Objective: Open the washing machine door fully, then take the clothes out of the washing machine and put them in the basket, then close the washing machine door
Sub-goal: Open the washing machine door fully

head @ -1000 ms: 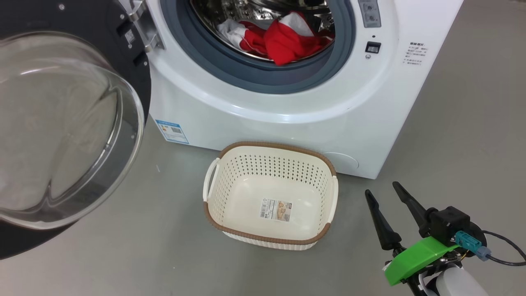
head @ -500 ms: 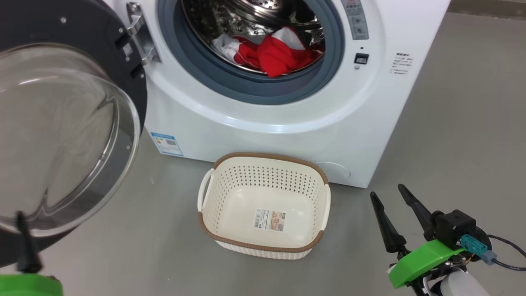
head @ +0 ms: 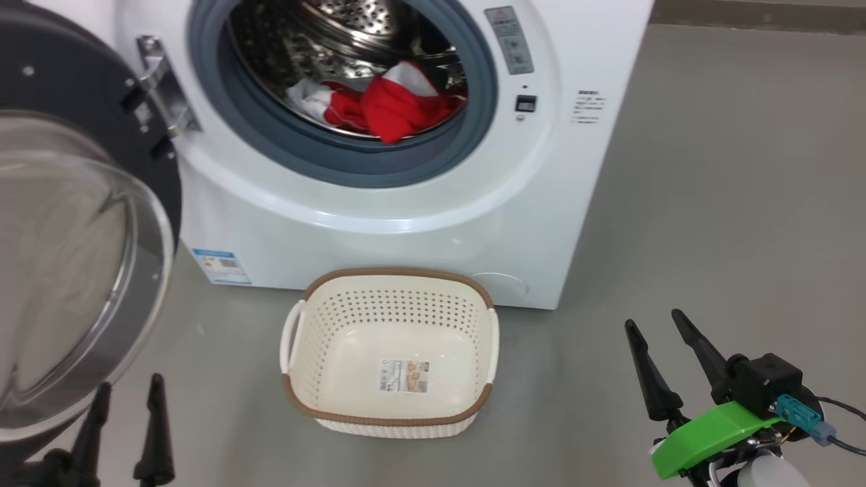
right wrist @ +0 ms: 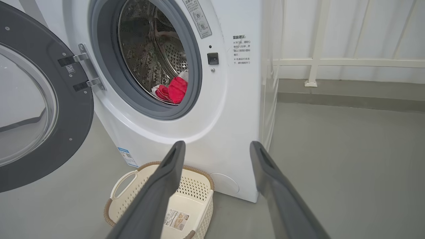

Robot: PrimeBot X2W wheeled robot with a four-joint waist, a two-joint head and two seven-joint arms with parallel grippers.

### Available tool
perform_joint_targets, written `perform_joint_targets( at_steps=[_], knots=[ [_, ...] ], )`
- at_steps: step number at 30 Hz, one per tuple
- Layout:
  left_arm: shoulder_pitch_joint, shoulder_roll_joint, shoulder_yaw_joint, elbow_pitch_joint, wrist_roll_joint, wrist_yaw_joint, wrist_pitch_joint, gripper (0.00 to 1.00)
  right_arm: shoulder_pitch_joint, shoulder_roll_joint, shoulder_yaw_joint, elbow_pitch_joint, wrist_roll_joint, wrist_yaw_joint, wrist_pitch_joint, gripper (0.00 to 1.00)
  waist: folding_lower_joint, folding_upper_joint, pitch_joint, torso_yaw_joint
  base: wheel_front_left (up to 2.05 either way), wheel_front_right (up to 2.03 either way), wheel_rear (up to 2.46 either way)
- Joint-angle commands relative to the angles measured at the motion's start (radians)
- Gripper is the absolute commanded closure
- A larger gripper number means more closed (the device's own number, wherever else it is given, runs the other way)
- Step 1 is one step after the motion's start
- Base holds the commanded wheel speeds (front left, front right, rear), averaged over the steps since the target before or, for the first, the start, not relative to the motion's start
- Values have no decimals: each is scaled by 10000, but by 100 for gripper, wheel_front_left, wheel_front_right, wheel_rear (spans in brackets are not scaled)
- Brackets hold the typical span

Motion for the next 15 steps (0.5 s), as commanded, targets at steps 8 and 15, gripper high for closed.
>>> perform_joint_targets(
  at_steps=[8, 15],
  knots=[
    [359, 417, -528, -882, -306, -55, -78, 0, 38, -40, -66, -436, 37, 50, -116, 0, 0, 0, -54, -1293, 0, 0, 0],
    [538, 455, -924, -1110, -400, -55, -78, 0, 140, -70, -203, -528, 50, 50, -116, 0, 0, 0, -67, -1892, 0, 0, 0]
  ],
)
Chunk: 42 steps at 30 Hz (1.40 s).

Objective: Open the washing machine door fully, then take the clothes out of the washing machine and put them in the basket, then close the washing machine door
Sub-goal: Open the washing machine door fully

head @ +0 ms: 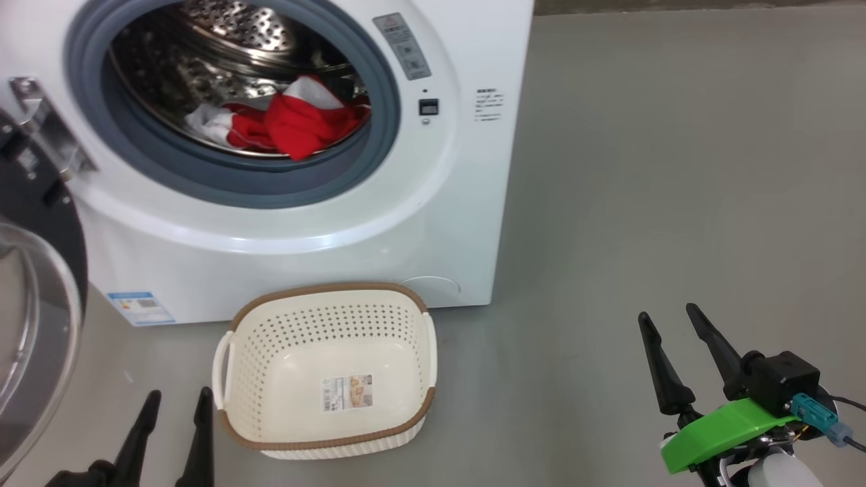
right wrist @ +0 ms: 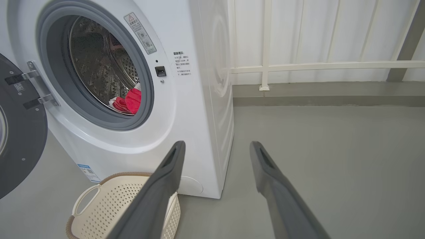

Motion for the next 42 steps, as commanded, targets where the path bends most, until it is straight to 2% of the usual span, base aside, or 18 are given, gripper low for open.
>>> perform_joint_targets(
  at_steps=[1, 17, 42],
  knots=[
    [-57, 251, 236, -287, -66, -55, -78, 0, 46, -82, 112, -283, 46, 50, -105, 0, 0, 0, -22, -310, 0, 0, 0],
    [374, 113, -2, -617, -159, -55, -78, 0, 388, -207, -80, -448, 83, 50, -105, 0, 0, 0, -297, -1013, 0, 0, 0],
    [296, 126, 17, -913, -81, -55, -78, 0, 371, -215, -187, -517, 34, 50, -105, 0, 0, 0, -137, -829, 0, 0, 0]
  ],
)
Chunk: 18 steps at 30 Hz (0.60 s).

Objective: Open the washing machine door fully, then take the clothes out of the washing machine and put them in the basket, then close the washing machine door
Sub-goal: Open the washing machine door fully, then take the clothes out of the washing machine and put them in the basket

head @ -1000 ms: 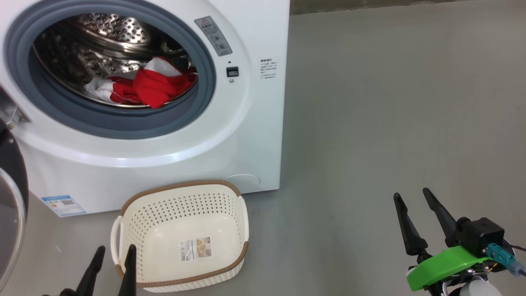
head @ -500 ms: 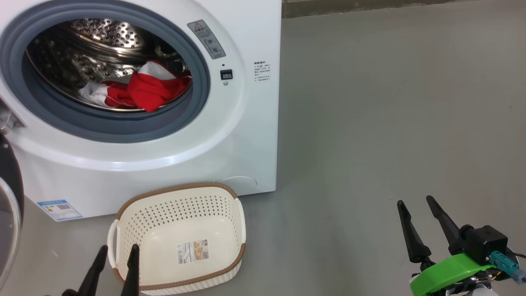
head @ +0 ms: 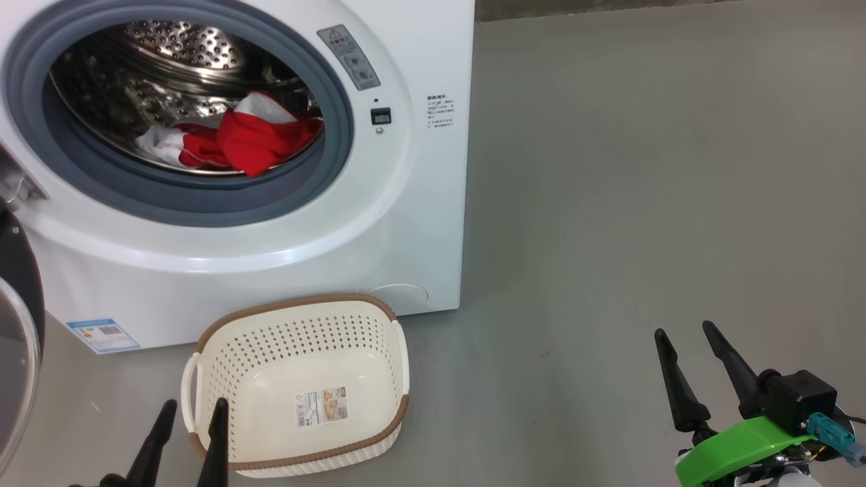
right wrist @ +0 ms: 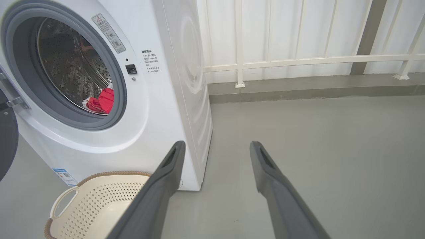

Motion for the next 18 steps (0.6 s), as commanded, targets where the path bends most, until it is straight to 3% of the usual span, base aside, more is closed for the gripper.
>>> perform_joint_targets(
  at_steps=[1, 10, 18],
  knots=[
    [-243, 172, 373, -287, 62, -55, -78, 0, -222, -139, 173, -277, 30, 50, -94, 0, 0, -1, 31, 12, 0, 0, 0],
    [-364, 232, 389, -208, 31, -55, -78, 0, -322, -103, 217, -271, -16, 50, -94, 0, 0, -1, 131, 12, 2, -6, 4],
    [-518, 365, 342, -197, -59, -56, -78, 0, -394, -63, 282, -281, -41, 50, -94, 0, 0, -1, 203, -1, 67, -98, 31]
  ],
)
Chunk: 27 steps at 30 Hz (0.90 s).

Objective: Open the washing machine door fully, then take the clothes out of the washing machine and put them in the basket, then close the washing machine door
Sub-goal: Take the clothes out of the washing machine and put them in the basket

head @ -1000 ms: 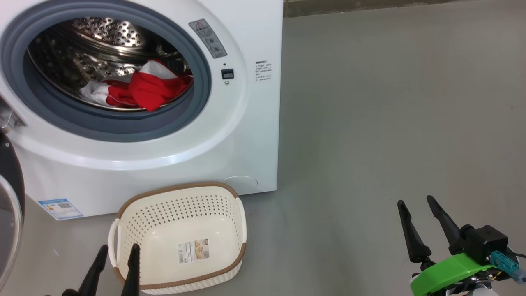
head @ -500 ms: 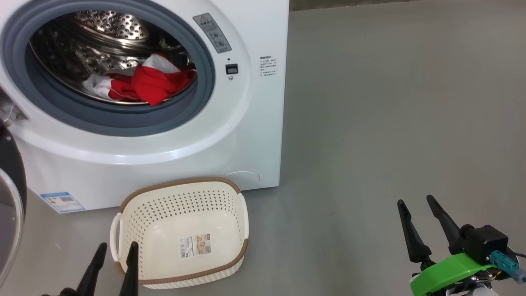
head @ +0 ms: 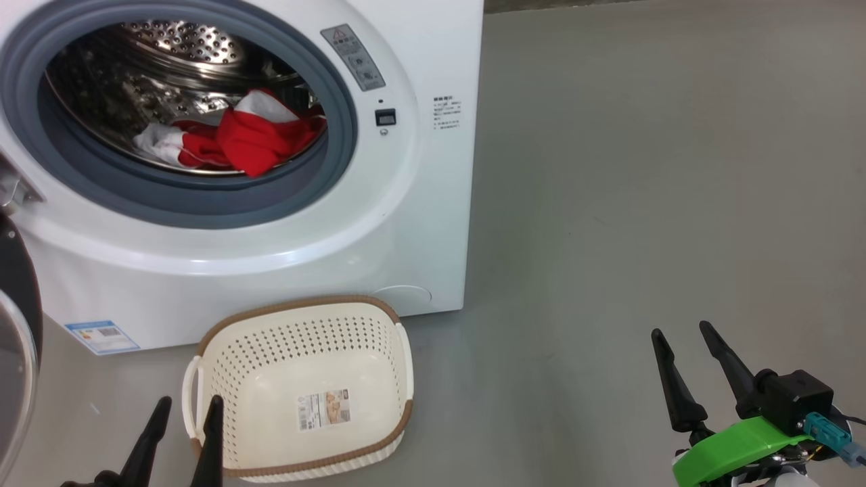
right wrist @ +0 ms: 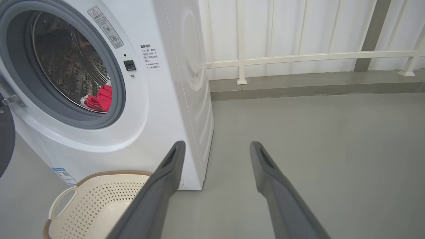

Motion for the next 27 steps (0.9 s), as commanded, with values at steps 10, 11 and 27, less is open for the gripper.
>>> perform_joint_targets(
  at_steps=[10, 11, 27],
  knots=[
    [-618, 257, 354, -213, -79, -56, -78, 0, -453, -49, 238, -249, -43, 50, -94, 0, 0, -1, 99, 20, 97, -128, 31],
    [-628, 260, 353, -207, -76, -56, -78, 0, -456, -48, 240, -248, -41, 50, -94, 0, 0, -1, 101, 23, 99, -128, 29],
    [-540, 219, 338, -111, -87, -56, -78, 0, -397, -28, 294, -270, -45, 50, -94, 0, 0, -1, 105, 79, 41, -46, 6]
  ],
)
